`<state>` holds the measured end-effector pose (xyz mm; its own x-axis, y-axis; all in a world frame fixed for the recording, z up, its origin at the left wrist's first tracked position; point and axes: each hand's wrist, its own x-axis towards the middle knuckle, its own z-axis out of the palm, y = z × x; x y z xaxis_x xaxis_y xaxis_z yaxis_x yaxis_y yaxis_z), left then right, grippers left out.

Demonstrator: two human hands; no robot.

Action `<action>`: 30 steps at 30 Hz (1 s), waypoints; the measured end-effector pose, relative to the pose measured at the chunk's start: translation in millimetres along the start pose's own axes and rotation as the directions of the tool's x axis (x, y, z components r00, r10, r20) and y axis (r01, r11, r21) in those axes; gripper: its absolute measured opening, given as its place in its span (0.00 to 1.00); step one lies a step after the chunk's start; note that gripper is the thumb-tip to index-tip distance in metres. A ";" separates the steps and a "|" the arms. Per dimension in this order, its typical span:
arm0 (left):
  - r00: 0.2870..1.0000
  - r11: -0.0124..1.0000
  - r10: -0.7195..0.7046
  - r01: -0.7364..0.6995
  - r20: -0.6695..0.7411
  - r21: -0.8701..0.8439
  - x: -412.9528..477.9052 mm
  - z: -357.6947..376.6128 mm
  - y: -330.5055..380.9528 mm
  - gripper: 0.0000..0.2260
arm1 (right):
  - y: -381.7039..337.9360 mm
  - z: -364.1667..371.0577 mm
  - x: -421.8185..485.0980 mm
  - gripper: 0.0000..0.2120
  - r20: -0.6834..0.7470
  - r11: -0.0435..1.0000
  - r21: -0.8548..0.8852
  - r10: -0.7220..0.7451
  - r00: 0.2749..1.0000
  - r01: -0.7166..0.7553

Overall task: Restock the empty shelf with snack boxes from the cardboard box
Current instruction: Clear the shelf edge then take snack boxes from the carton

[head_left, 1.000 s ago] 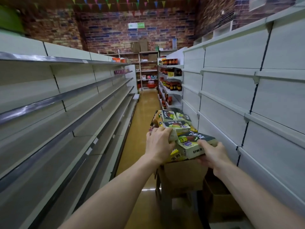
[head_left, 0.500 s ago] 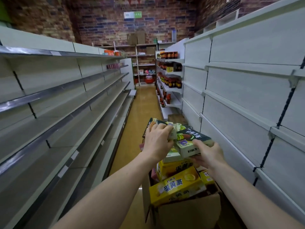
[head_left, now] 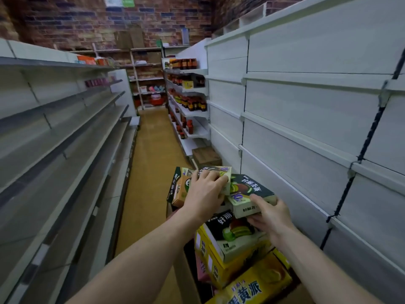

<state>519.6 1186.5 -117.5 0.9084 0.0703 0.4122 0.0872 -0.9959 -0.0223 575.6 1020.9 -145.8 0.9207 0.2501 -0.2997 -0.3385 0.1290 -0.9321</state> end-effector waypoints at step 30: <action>0.986 0.963 -0.158 0.167 0.060 -0.213 -17.4 16.7 8.0 0.23 | 5.3 -18.4 6.4 0.07 0.082 0.838 -0.543 0.114 0.990 -0.052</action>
<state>511.3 1178.3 -140.1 0.9061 0.2299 0.3551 0.1485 -0.9589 0.2419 583.3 1005.5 -156.4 0.8570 0.3406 -0.3867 -0.2262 -0.4256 -0.8762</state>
